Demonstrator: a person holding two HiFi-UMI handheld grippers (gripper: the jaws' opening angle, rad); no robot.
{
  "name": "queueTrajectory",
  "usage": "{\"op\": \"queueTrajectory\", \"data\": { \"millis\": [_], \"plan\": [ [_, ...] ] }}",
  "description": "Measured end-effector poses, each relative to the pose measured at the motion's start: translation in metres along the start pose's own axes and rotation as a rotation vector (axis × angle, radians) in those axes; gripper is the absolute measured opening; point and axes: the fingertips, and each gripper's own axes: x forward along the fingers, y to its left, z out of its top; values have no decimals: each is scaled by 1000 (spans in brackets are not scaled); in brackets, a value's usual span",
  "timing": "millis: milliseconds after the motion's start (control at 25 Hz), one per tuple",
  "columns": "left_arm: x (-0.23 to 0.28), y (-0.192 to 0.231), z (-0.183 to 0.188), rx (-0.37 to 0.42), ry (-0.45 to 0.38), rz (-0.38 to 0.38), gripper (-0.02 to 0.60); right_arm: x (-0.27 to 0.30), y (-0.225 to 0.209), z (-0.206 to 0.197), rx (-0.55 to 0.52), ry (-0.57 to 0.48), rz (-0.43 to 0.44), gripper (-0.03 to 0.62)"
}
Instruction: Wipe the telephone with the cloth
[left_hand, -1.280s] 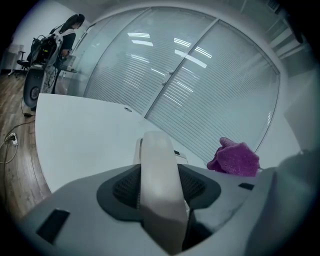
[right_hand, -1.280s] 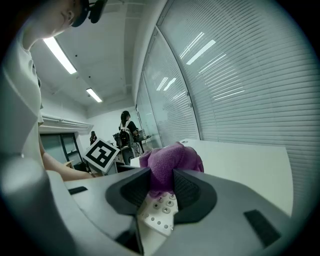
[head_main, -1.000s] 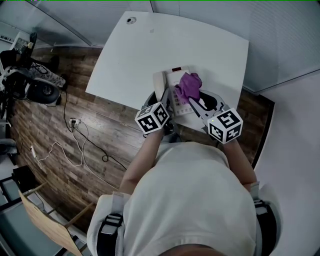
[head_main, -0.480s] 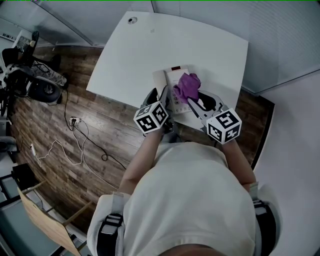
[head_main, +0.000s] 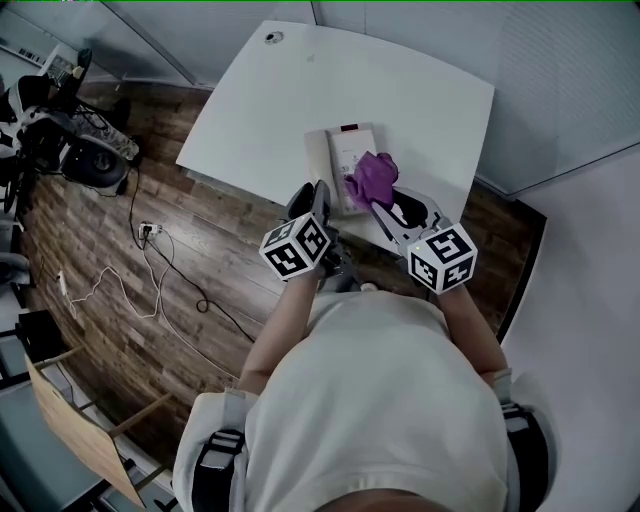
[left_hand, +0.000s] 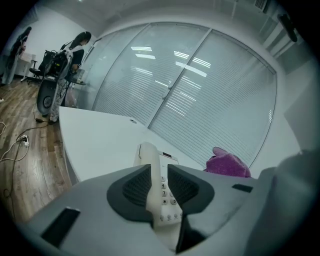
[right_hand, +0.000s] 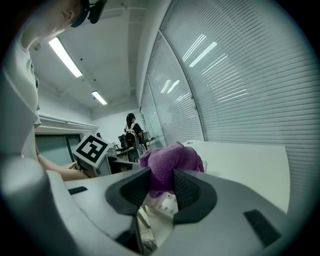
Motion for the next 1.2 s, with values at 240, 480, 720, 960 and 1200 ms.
{"op": "queueTrajectory", "data": {
  "millis": [240,480,720,960,1200],
  "plan": [
    [-30,-12,-20,7,-1,9,48,-22,15,-6,-14,-5,11,143],
    [-50,-22,-35,7,10,-1,25,-39,23,-11,-21,-11,14,143],
    [-71,-35,-46,45,47,-22,20,-58,35,-16,-19,-12,7,143],
    [-92,-44,-55,108,75,-40,20,-69,49,-21,-25,-18,4,143],
    [-113,-46,-62,177,96,-71,20,-71,69,-27,-28,-13,1,143]
  ]
}}
